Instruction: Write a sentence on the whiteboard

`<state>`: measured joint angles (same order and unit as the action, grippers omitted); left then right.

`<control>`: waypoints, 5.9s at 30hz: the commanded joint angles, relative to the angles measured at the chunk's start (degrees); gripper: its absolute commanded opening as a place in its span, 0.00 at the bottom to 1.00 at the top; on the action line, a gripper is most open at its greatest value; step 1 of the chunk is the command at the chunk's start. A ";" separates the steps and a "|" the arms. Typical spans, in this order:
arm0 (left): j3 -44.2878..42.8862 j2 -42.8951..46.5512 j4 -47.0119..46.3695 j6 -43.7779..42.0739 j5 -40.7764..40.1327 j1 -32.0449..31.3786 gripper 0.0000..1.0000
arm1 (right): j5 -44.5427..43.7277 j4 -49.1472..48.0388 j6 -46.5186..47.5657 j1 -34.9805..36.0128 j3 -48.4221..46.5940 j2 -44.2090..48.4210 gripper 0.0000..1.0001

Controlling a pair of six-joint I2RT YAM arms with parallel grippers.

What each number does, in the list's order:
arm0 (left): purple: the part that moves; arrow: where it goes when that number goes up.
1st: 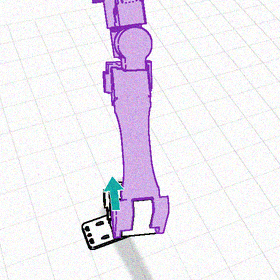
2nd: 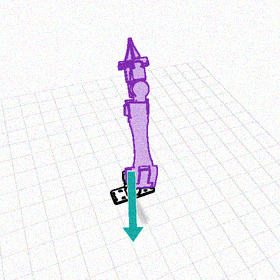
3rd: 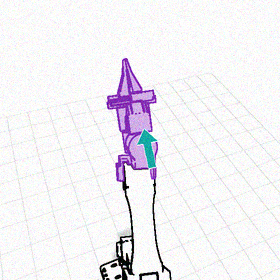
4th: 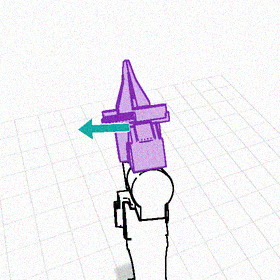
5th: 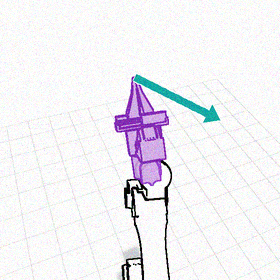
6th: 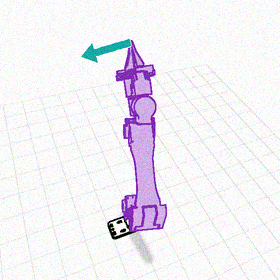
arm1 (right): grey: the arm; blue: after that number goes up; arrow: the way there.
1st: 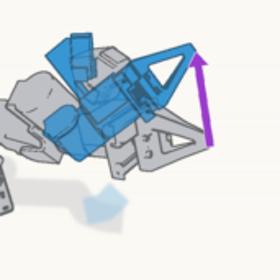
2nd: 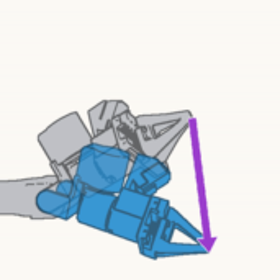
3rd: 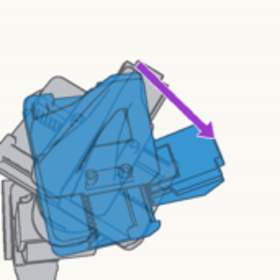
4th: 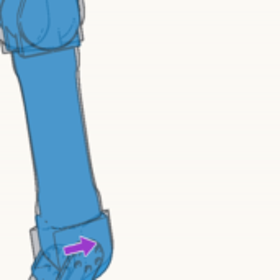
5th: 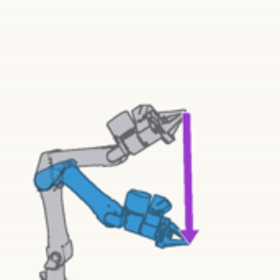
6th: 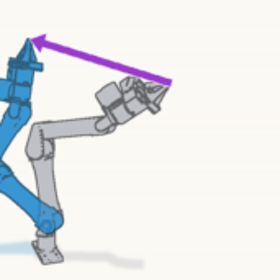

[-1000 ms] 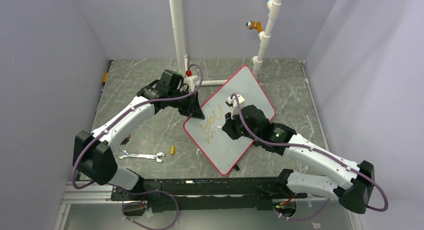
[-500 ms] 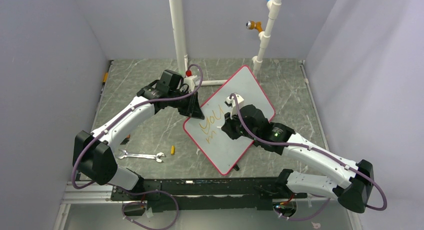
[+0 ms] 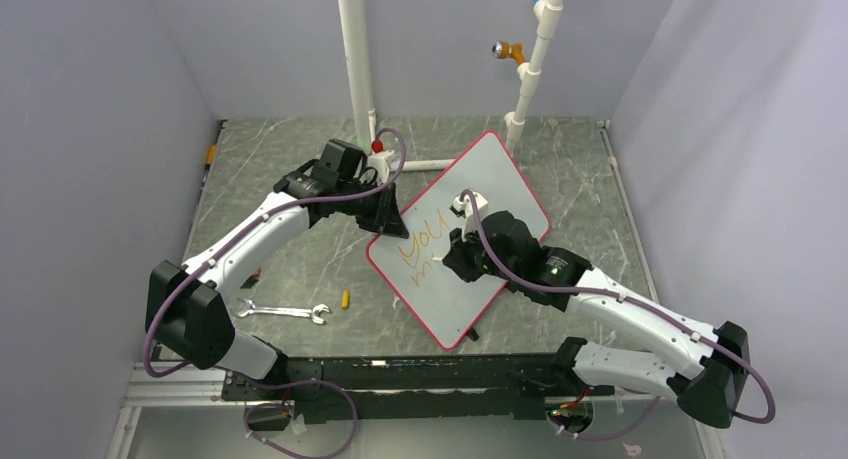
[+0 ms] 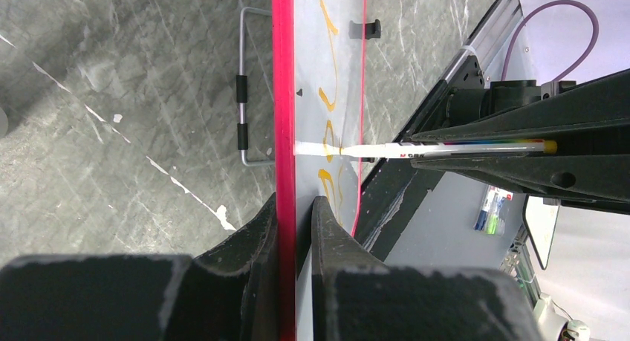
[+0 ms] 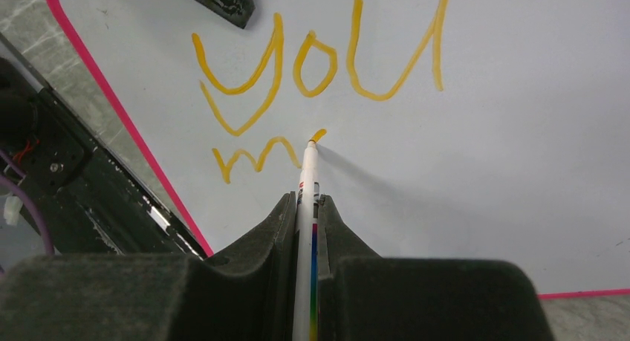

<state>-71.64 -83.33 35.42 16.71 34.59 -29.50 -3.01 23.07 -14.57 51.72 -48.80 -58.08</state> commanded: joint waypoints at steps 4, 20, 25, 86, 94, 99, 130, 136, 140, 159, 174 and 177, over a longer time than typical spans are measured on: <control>-1.89 2.12 -2.28 -5.83 -7.88 0.88 0.00 | 2.43 0.82 -1.05 0.17 2.56 1.17 0.00; -1.87 2.29 -2.14 -5.88 -8.13 0.84 0.00 | -6.05 3.22 -1.10 0.16 -1.65 -2.07 0.00; -2.02 2.07 -2.05 -5.84 -8.11 0.85 0.00 | -7.04 3.29 -0.20 0.18 -4.72 -3.60 0.00; -1.86 2.59 -1.66 -6.29 -9.19 0.89 0.00 | -10.76 1.30 -0.63 -0.32 -5.49 -4.39 0.00; -1.84 2.38 -1.62 -6.34 -9.25 0.85 0.00 | -12.13 2.34 0.44 -3.86 -5.63 -4.36 0.00; -1.84 2.16 -1.58 -6.34 -9.25 0.87 0.00 | -10.59 2.75 0.96 -4.24 -6.80 -4.22 0.00; -1.63 2.78 -1.65 -6.34 -9.17 0.86 0.00 | -6.14 2.18 -1.17 -4.27 -4.41 -3.87 0.00; -1.52 3.00 -1.62 -6.32 -9.21 0.87 0.00 | -5.27 3.10 -2.36 -4.26 -1.79 -2.43 0.00; -1.62 3.01 -1.67 -6.34 -9.27 0.85 0.00 | -5.39 4.09 -2.64 -4.22 -0.70 -1.66 0.00; -1.66 2.91 -1.52 -6.39 -9.28 0.91 0.00 | -13.26 6.59 0.77 -4.62 -4.94 -4.88 0.00; -1.69 3.26 -1.52 -6.39 -9.21 0.91 0.00 | -12.08 8.10 0.81 -4.65 -11.78 -3.50 0.00; -1.69 3.28 -1.56 -6.42 -9.19 0.86 0.00 | -12.26 7.56 0.79 -4.65 -11.20 -4.69 0.00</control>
<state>-71.66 -82.72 35.99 16.21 34.28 -29.58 -14.92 30.81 -13.89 47.29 -58.50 -62.39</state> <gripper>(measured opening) 0.166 0.132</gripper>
